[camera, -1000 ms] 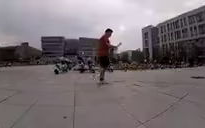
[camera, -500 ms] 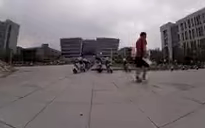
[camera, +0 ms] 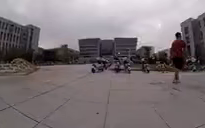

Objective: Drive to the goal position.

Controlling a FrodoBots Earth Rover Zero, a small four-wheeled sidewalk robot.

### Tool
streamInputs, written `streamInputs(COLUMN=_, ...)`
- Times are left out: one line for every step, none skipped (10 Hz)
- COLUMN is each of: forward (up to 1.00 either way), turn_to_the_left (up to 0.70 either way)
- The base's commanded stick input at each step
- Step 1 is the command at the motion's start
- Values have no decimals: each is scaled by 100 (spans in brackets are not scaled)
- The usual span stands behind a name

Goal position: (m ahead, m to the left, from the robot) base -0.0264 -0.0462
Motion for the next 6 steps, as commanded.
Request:
streamInputs(forward=0, turn_to_the_left=68)
streamInputs(forward=0, turn_to_the_left=62)
streamInputs(forward=0, turn_to_the_left=0)
streamInputs(forward=0, turn_to_the_left=0)
streamInputs(forward=0, turn_to_the_left=0)
streamInputs(forward=0, turn_to_the_left=0)
